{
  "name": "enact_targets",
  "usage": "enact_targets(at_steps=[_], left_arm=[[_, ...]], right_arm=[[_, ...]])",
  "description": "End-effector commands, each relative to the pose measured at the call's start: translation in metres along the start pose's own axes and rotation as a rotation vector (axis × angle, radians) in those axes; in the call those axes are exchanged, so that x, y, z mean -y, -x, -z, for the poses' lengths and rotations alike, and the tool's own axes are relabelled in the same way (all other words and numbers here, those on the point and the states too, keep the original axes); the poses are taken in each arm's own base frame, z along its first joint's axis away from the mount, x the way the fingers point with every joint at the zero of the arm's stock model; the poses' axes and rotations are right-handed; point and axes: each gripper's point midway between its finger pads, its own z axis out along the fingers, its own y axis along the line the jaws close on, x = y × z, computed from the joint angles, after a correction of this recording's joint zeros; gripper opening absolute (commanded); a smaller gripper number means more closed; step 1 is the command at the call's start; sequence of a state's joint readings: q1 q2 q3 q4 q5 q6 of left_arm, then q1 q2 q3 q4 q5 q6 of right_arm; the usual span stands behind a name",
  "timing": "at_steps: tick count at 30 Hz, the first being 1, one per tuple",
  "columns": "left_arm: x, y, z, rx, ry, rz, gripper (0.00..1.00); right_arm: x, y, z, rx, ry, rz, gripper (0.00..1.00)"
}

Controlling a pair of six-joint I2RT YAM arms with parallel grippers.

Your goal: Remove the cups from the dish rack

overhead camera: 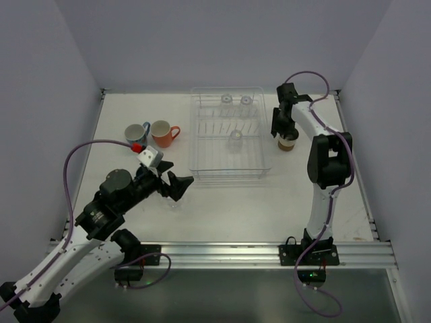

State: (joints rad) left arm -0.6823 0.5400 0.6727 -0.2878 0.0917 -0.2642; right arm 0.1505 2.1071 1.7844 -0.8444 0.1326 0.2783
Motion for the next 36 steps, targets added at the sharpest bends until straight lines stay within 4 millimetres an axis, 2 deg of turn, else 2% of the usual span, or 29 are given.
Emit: enact_targets(at_steps=[1,3,4,6,7,9,10,11,13,14,15,16,19,21,24,25,27,30,32,33,34,35,36], left_arm=[[-0.004,0.009,0.0,0.021,0.018,-0.037,1.0],[-0.003,0.008,-0.002,0.013,0.017,-0.035,1.0],[-0.003,0.007,-0.002,0.011,0.016,-0.035,1.0],[-0.003,0.005,-0.003,0.004,0.011,-0.034,1.0],[-0.003,0.005,-0.003,0.004,0.011,-0.034,1.0],[-0.003,0.005,-0.003,0.004,0.013,-0.034,1.0],[-0.004,0.005,-0.003,0.002,0.018,-0.034,1.0],[-0.004,0.005,-0.003,0.004,0.019,-0.033,1.0],[-0.005,0.004,-0.005,-0.001,0.018,-0.031,1.0],[-0.005,0.003,-0.006,-0.007,0.019,-0.03,1.0],[-0.006,0.002,-0.006,-0.009,0.021,-0.028,1.0],[-0.006,0.001,-0.007,-0.014,0.019,-0.026,1.0],[-0.007,-0.001,-0.01,-0.026,0.023,-0.021,1.0],[-0.009,-0.004,-0.012,-0.039,0.026,-0.016,1.0],[-0.011,-0.008,-0.014,-0.054,0.027,-0.011,1.0],[-0.012,-0.008,-0.015,-0.056,0.034,-0.005,1.0],[-0.015,-0.01,-0.017,-0.067,0.039,0.004,1.0],[-0.016,-0.011,-0.023,-0.075,0.037,0.014,1.0],[-0.019,-0.013,-0.031,-0.094,0.05,0.042,1.0],[-0.015,-0.003,-0.035,-0.085,0.039,0.049,1.0],[-0.011,0.001,-0.04,-0.093,0.024,0.066,1.0],[-0.012,-0.001,-0.051,-0.122,0.025,0.082,1.0],[-0.008,0.014,-0.057,-0.1,0.016,0.099,1.0]], right_arm=[[0.002,0.023,0.023,0.084,0.002,0.004,0.52],[0.003,0.033,0.039,0.131,0.006,-0.006,0.6],[0.003,0.042,0.056,0.178,0.018,-0.015,0.64],[0.003,0.05,0.074,0.215,0.029,-0.025,0.66],[0.004,0.059,0.093,0.26,0.034,-0.039,0.67],[-0.001,0.067,0.117,0.324,0.066,-0.051,0.67],[-0.004,0.064,0.123,0.34,0.086,-0.053,0.67],[-0.006,0.066,0.15,0.404,0.116,-0.055,0.67],[-0.026,0.06,0.165,0.469,0.165,-0.027,0.67],[-0.031,0.058,0.186,0.517,0.191,-0.024,0.67],[-0.053,0.055,0.197,0.561,0.243,0.004,0.67],[-0.064,0.042,0.191,0.549,0.264,0.026,0.67],[-0.107,0.015,0.191,0.549,0.38,0.074,0.69],[-0.128,0.004,0.176,0.533,0.413,0.093,0.77],[-0.146,-0.005,0.157,0.488,0.443,0.096,0.8],[-0.15,-0.008,0.145,0.468,0.437,0.098,0.8],[-0.159,-0.012,0.139,0.461,0.442,0.114,0.8],[-0.159,-0.023,0.128,0.441,0.427,0.127,0.8],[-0.153,-0.024,0.142,0.477,0.438,0.102,0.79],[-0.149,-0.029,0.142,0.492,0.447,0.092,0.79],[-0.146,-0.026,0.167,0.545,0.486,0.075,0.78],[-0.144,-0.023,0.18,0.581,0.51,0.065,0.78],[-0.139,-0.029,0.184,0.589,0.521,0.055,0.77]])
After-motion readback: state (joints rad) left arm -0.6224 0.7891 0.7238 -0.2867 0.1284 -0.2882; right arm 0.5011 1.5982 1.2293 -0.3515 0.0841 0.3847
